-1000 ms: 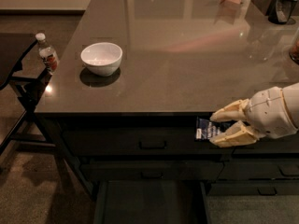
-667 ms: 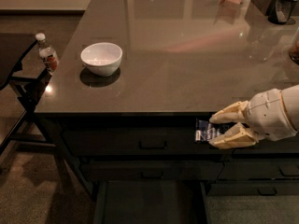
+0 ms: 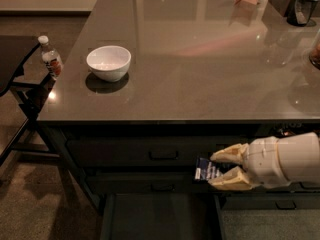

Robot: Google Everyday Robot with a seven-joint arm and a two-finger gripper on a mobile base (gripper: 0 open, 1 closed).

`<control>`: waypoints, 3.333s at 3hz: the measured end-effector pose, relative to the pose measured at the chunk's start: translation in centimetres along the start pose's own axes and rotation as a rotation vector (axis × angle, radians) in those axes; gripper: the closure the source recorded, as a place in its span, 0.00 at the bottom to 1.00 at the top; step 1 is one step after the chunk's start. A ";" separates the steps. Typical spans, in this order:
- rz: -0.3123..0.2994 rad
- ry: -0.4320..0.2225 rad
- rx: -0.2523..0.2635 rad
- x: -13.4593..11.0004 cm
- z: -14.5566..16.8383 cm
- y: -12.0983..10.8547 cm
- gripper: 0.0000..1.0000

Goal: Place rxbar blueberry into bottom drawer

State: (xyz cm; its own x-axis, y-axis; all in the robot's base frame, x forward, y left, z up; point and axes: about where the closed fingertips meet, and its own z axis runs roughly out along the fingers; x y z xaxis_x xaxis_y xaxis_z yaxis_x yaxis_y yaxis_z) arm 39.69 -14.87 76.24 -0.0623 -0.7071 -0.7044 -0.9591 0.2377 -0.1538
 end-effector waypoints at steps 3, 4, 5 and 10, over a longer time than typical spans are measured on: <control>0.031 -0.045 0.166 7.6 10.2 -0.3 1.00; 0.095 -0.048 0.159 10.6 11.8 -1.4 1.00; 0.095 -0.048 0.159 10.6 11.8 -1.4 1.00; 0.230 -0.127 0.116 24.3 29.8 1.8 1.00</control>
Offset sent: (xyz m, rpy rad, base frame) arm 0.0334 0.0169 -0.1309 0.0362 -0.2019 -0.1639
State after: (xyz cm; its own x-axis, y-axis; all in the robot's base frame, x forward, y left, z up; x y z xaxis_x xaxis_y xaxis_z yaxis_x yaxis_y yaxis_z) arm 44.66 -11.73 38.19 -0.2323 -0.5381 -0.8102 -0.8853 0.4620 -0.0530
